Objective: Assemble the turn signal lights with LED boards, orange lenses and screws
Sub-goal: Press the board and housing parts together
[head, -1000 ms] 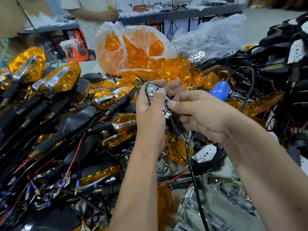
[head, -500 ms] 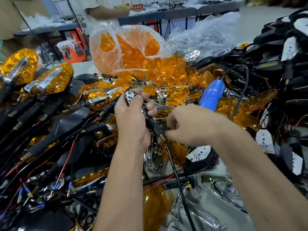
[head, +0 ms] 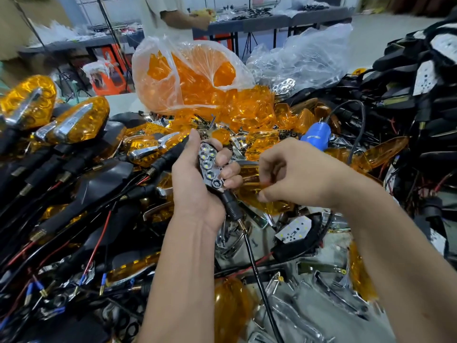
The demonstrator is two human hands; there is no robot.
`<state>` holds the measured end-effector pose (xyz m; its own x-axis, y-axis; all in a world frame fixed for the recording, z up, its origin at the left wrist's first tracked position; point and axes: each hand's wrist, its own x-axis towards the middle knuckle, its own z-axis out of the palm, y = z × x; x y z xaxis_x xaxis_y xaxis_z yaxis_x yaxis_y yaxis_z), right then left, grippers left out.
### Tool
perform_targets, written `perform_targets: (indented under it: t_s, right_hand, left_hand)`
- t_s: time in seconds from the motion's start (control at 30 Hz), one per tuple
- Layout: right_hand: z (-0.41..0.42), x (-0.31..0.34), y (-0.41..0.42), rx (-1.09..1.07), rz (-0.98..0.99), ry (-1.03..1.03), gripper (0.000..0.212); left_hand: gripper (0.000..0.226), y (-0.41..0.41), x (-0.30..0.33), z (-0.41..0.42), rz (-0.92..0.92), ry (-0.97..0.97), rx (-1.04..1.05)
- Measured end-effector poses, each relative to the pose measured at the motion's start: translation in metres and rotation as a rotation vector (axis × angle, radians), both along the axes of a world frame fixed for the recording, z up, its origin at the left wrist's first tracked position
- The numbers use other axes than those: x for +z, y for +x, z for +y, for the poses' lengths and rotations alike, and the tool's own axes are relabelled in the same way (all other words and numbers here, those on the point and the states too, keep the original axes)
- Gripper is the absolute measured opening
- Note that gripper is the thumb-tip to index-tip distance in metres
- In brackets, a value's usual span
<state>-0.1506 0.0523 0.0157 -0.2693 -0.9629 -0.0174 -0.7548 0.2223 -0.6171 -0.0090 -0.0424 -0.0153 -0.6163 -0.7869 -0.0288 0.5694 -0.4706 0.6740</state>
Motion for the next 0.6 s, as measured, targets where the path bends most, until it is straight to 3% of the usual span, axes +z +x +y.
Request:
perform_targets:
  t_s: [0.17,0.3,0.37,0.47,0.6]
  right_hand:
    - [0.006,-0.008,-0.015,-0.030,-0.119,-0.261,0.045]
    - [-0.001,-0.015,-0.010,-0.181,-0.179,-0.522,0.026]
    - [-0.008,-0.014,0.003,-0.231,-0.088,-0.646,0.023]
    - [-0.011,-0.012,0.017,-0.176,0.053,-0.604,0.017]
    - [-0.006,-0.010,0.018,0.068,-0.275,-0.356,0.012]
  left_hand:
    - [0.039,-0.005,-0.002,0.001,-0.021,0.044,0.099]
    - [0.036,-0.015,-0.004,0.009,-0.094,0.006,0.139]
    - [0.039,-0.022,-0.006,0.014,-0.164,-0.024,0.170]
    - [0.049,-0.024,-0.009,0.013,-0.279,-0.050,0.250]
    - [0.059,-0.019,-0.010,0.006,-0.383,-0.026,0.313]
